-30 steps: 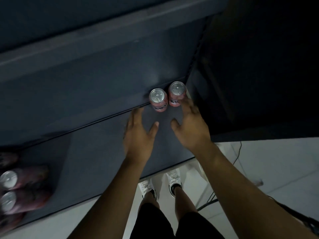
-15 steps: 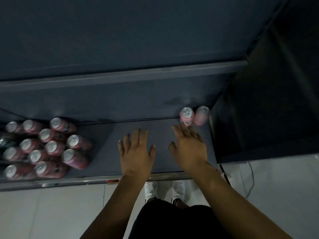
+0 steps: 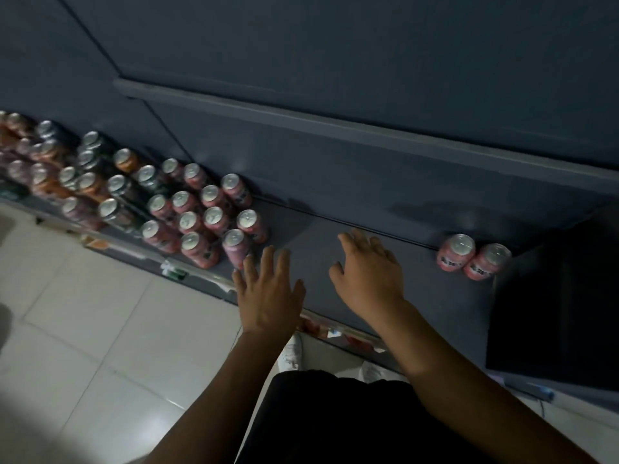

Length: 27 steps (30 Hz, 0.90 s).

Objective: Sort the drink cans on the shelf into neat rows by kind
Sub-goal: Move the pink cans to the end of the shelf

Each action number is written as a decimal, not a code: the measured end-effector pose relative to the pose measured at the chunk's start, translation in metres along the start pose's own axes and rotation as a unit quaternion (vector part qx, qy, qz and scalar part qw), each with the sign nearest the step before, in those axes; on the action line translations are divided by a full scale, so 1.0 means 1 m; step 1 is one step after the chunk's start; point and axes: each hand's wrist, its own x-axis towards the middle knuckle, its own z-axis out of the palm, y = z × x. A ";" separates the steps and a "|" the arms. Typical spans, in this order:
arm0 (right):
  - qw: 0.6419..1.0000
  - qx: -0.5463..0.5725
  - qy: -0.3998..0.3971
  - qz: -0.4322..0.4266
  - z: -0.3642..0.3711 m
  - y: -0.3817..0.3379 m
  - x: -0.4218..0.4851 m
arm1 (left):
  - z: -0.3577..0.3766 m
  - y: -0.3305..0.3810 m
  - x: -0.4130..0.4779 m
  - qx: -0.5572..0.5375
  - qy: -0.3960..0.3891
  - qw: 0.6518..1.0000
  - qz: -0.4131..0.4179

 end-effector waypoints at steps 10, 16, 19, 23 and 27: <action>1.000 0.018 0.000 -0.022 0.037 -0.099 0.055 | -0.004 -0.145 0.044 -0.035 0.019 0.997 -0.070; 0.996 0.069 -0.048 0.044 0.072 -0.169 0.089 | 0.003 -0.241 0.099 -0.049 -0.009 0.996 -0.071; 0.989 0.093 -0.082 0.079 0.091 -0.194 0.104 | 0.012 -0.265 0.118 -0.058 -0.041 0.995 -0.070; 0.976 0.146 -0.088 0.136 0.114 -0.207 0.119 | 0.030 -0.284 0.135 -0.081 -0.069 0.992 -0.074; 0.954 0.211 -0.081 0.197 0.140 -0.208 0.139 | 0.051 -0.292 0.155 -0.138 -0.102 0.980 -0.102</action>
